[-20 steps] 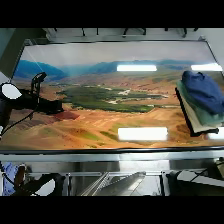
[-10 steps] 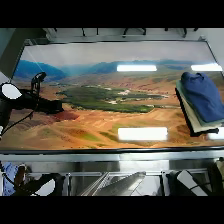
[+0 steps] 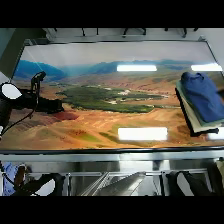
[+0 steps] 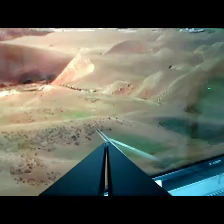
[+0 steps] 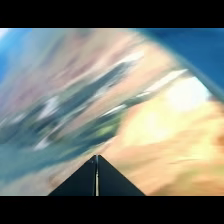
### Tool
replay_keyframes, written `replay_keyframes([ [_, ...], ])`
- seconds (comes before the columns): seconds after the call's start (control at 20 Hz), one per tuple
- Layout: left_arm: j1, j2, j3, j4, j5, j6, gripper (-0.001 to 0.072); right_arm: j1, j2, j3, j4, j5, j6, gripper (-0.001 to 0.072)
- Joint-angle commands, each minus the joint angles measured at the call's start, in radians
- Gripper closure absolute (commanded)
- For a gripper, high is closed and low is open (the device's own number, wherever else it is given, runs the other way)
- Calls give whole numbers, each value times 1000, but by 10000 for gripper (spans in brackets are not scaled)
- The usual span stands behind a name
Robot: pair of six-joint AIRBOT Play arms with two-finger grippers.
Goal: Fold the shirts.
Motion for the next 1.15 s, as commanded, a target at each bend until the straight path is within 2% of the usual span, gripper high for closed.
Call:
replay_keyframes([
  [0.0,-1,2,1,-19,-18,-6,693,494,-95,-72,59,-255,0,689],
  [0.15,-23,3,1,-9,-50,-6,694,821,-290,-76,-10,-369,-49,688],
  [0.25,-43,3,1,-10,-54,-6,693,895,-380,-76,-6,-401,-64,689],
  [0.4,-50,3,1,-11,-93,-6,694,920,-443,-76,22,-406,-64,688],
  [1.1,-48,2,1,-12,-124,-6,694,919,-470,-76,17,-406,-64,688],
])
